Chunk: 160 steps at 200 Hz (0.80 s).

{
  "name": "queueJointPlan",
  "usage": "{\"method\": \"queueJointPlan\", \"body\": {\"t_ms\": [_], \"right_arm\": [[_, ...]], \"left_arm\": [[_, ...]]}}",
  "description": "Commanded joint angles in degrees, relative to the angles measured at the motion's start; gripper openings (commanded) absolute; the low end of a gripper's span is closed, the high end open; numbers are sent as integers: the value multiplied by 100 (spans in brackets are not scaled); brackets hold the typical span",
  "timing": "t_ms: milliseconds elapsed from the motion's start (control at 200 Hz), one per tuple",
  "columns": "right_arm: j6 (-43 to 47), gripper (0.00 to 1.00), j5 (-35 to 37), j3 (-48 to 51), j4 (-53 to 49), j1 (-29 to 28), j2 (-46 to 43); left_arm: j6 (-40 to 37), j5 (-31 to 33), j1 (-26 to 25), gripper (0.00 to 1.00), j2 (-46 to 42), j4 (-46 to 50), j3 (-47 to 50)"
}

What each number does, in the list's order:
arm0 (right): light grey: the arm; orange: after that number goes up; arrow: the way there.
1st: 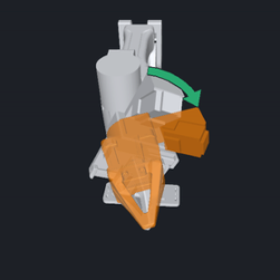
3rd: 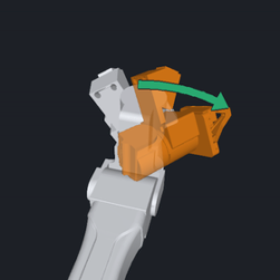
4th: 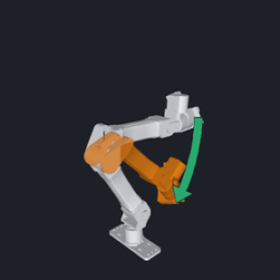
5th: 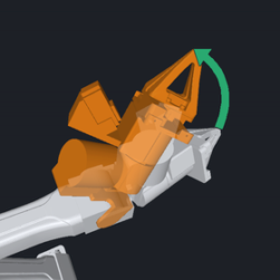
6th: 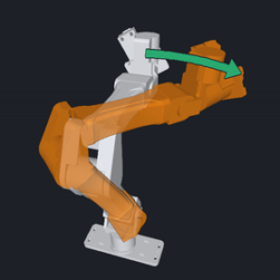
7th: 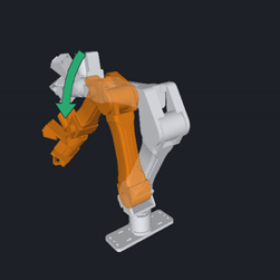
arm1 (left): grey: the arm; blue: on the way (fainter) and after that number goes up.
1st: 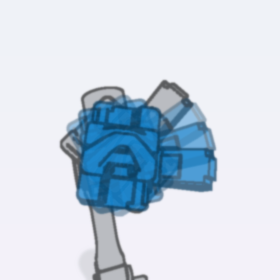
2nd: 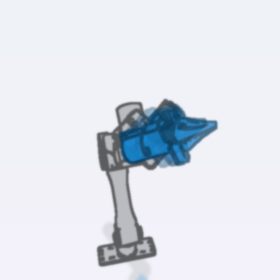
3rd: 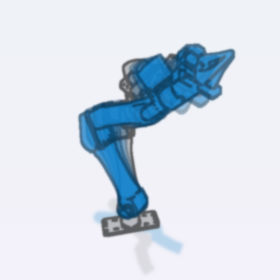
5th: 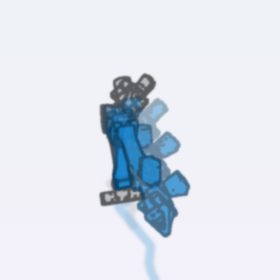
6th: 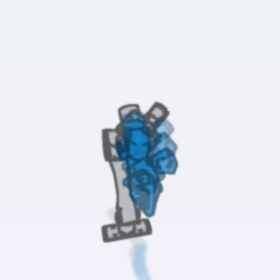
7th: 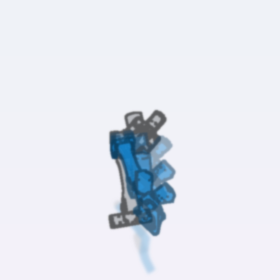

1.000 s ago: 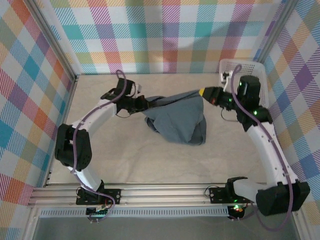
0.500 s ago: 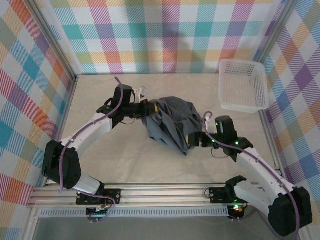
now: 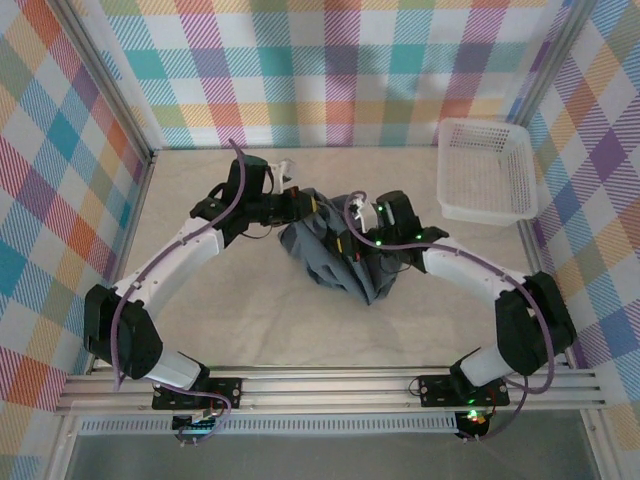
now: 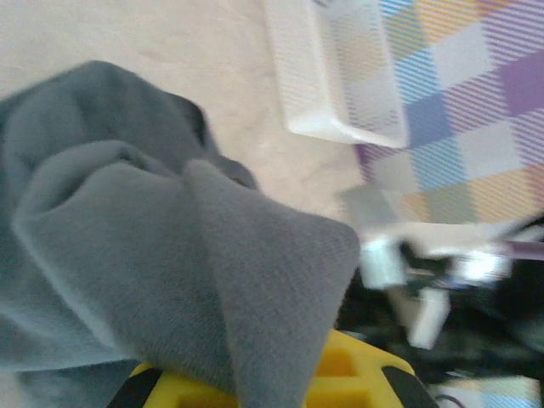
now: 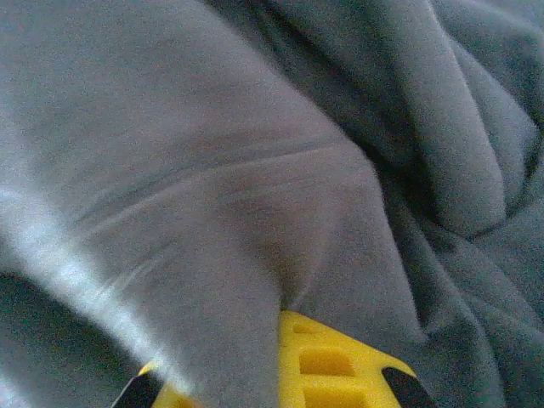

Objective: Fold the inside-out t-shirt

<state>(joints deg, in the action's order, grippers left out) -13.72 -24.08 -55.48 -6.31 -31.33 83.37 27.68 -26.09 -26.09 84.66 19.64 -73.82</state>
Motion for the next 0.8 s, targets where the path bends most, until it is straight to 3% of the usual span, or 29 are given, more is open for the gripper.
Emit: {"method": "queueJointPlan", "body": {"t_ms": [0,80,175,290,380,440,550,665,795], "right_arm": [[-1118,0,-1827,-126,628,337,-989],[-2727,0,-2766,345,2504,731,-1255],[-3730,0,-3188,433,3699,1024,-1213],[-3541,0,-3343,213,3399,1131,-1093],[-3085,0,-3332,33,2707,1160,-1075],[-2657,0,-3173,-111,2062,1164,-1103],[-2257,0,-3007,-331,1406,1168,-1049],[-2258,0,-3163,-509,1249,1156,-957],[-2156,0,-3296,-654,1096,1095,-950]], "left_arm": [[-795,1193,316,0,117,488,275],[-747,761,496,0,179,-204,639],[-692,452,499,23,94,-788,843],[-927,684,553,52,-323,-806,1106],[-1342,1222,613,67,-975,-510,1344],[-1490,1101,600,68,-1470,-654,1600],[-1688,156,150,68,-1985,-1164,1929],[-2213,609,-663,64,-1702,-704,1564],[-2055,873,-853,66,-922,-1078,1199]]}}
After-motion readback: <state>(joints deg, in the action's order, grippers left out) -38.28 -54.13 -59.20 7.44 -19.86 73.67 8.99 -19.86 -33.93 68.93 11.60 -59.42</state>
